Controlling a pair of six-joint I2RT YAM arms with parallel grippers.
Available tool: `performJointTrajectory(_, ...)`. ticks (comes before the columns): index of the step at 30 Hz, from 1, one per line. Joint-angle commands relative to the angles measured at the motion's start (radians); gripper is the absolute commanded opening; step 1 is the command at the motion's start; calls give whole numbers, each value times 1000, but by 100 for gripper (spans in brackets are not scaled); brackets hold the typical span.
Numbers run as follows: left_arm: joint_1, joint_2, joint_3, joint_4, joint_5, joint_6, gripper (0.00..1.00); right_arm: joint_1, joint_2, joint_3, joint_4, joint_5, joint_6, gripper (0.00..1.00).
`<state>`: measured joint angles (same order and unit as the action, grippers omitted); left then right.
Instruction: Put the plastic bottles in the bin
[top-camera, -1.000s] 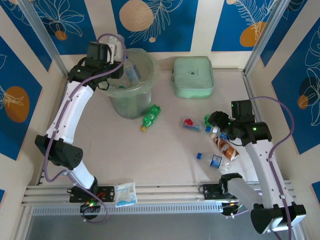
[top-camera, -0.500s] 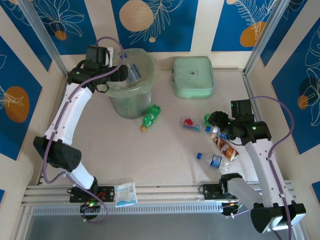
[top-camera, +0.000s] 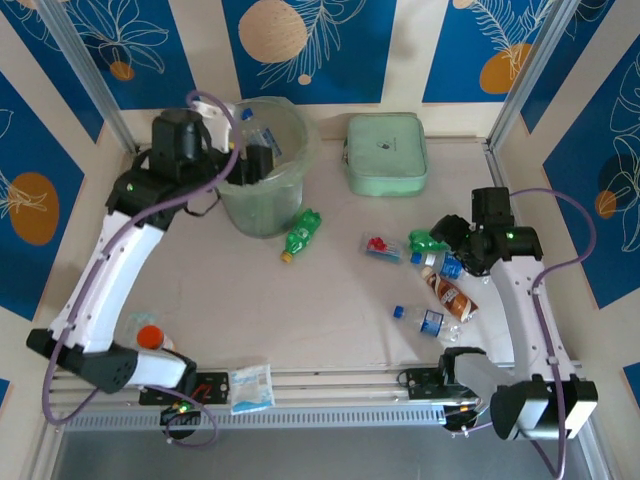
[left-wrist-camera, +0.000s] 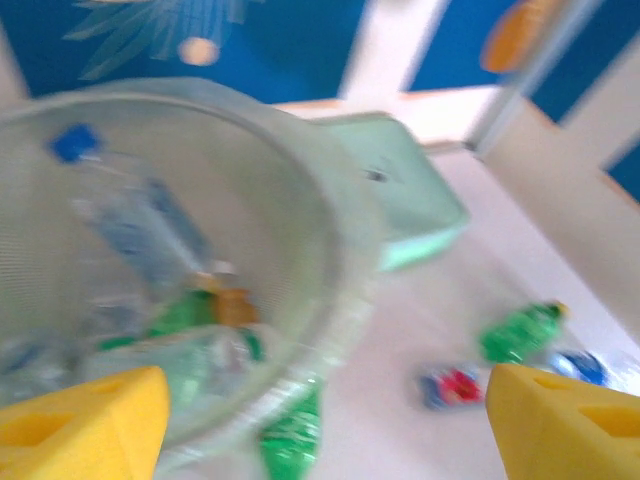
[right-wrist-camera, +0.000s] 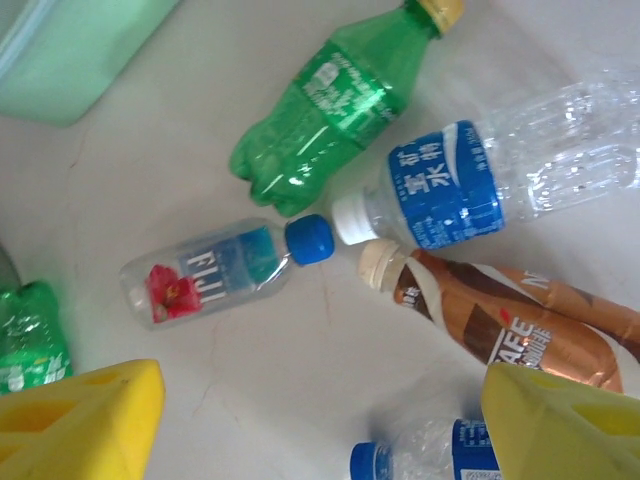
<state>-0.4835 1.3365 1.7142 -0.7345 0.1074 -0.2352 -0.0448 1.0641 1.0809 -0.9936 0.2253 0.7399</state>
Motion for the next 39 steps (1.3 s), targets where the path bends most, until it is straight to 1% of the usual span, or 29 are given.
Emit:
performJointTrajectory(1, -82, -53, -103, 35, 75, -4, 83, -49, 49, 24, 26, -5, -11, 84)
performJointTrajectory(4, -155, -105, -211, 61, 99, -27, 83, -113, 110, 37, 63, -23, -15, 84)
performJointTrajectory(7, -212, -134, -292, 69, 87, -45, 82, -171, 184, 47, 99, -53, -13, 84)
performJointTrajectory(11, -250, -154, -372, 97, 84, -82, 81, -202, 260, 54, 113, -23, -11, 84)
performJointTrajectory(14, -274, -152, -405, 114, 86, -103, 81, -224, 295, 24, 154, -8, -24, 86)
performJointTrajectory(18, -291, -145, -427, 129, 89, -118, 80, -283, 357, -5, 225, -112, -54, 89)
performJointTrajectory(21, -297, -145, -437, 133, 80, -122, 80, -273, 396, 3, 268, -141, -79, 90)
performJointTrajectory(24, -298, -149, -445, 135, 75, -121, 80, -259, 448, 32, 273, -139, -66, 89)
performJointTrajectory(28, -300, -149, -454, 141, 72, -124, 80, -229, 526, 81, 271, -128, -24, 84)
performJointTrajectory(35, -301, -154, -459, 132, 72, -113, 79, -158, 672, 194, 250, -147, 62, 84)
performJointTrajectory(39, -302, -158, -461, 124, 66, -105, 79, -107, 736, 249, 208, -130, 114, 85)
